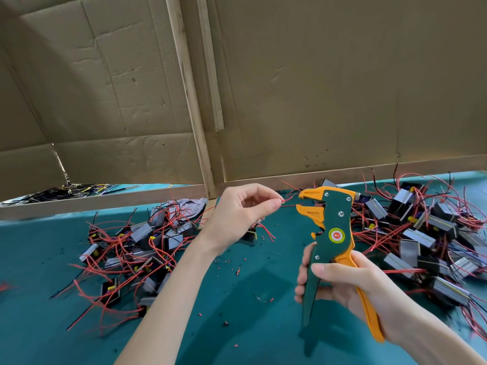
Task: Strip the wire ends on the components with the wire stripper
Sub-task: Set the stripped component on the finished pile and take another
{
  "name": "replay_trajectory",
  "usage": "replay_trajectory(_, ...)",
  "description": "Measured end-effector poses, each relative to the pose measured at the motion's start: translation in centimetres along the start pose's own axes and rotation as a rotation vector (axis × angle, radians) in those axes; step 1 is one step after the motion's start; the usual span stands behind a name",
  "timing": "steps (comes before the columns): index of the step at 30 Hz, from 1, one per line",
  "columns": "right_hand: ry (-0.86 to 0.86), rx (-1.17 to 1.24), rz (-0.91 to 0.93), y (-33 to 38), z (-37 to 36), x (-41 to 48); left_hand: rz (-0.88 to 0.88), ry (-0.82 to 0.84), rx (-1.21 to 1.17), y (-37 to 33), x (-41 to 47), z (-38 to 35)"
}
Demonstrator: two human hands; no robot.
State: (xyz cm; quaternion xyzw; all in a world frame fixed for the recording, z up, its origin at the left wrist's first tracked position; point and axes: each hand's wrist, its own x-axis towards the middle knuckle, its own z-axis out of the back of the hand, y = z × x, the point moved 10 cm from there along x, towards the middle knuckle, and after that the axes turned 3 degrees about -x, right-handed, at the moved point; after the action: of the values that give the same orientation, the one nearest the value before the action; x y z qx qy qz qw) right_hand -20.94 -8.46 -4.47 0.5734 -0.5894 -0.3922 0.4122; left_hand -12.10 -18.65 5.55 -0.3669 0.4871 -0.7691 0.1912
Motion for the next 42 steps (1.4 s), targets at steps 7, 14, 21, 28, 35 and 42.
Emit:
replay_trajectory(7, 0.040, 0.020, -0.018, 0.2, -0.9, -0.3, 0.009, 0.065, 0.009, -1.0, -0.3, -0.4)
replay_trajectory(14, 0.072, 0.012, -0.027, 0.1, -1.4, -0.5, 0.033, 0.118, -0.006, -1.5, -0.8, -0.6)
replay_trajectory(21, 0.102, -0.027, -0.030, 0.2, -1.7, -0.8, 0.065, 0.195, 0.089, -1.7, -1.2, -1.2)
replay_trajectory(28, 0.081, -0.102, -0.041, 0.5, -1.9, -1.3, 0.109, 0.231, 0.139, -1.6, -1.3, -1.1)
replay_trajectory(35, 0.067, -0.181, -0.060, 0.4, -1.9, -1.8, 0.090, 0.288, 0.142, -1.6, -1.5, -1.0)
replay_trajectory(42, 0.093, -0.244, -0.083, -0.2, -1.8, -1.8, 0.063, 0.319, 0.141, -1.7, -1.5, -1.1)
